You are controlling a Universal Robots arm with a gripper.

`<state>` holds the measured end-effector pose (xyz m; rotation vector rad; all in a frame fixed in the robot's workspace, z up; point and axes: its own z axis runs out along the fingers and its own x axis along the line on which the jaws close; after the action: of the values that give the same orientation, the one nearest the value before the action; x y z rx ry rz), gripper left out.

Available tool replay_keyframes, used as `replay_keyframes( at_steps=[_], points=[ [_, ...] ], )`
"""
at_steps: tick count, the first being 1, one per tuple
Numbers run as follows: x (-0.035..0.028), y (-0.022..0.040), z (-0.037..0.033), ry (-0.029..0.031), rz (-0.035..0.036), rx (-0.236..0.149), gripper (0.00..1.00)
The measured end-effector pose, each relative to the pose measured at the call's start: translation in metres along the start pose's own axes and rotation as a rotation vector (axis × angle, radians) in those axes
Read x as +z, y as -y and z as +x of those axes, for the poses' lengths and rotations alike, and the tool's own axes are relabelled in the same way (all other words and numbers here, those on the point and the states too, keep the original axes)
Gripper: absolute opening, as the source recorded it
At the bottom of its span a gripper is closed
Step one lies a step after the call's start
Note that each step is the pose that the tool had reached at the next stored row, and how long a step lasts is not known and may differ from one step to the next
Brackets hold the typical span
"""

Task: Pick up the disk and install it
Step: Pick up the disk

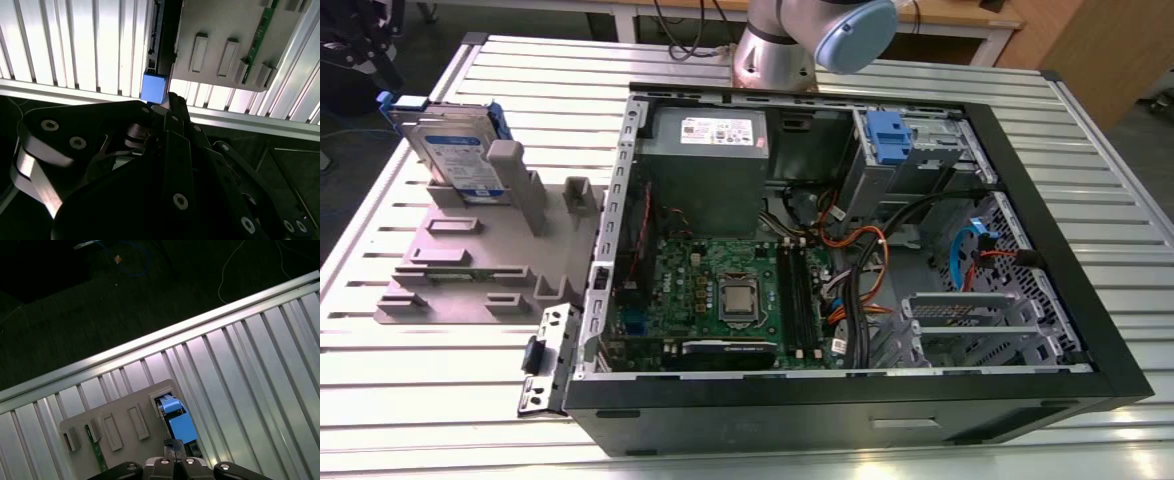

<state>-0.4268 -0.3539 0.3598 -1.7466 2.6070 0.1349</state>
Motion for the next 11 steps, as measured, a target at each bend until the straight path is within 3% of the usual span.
replay_keyframes(
  at_steps=[11],
  points=[
    [0.0000,0.0000,0.0000,-0.0011,-0.0008,-0.015,0.11]
  ],
)
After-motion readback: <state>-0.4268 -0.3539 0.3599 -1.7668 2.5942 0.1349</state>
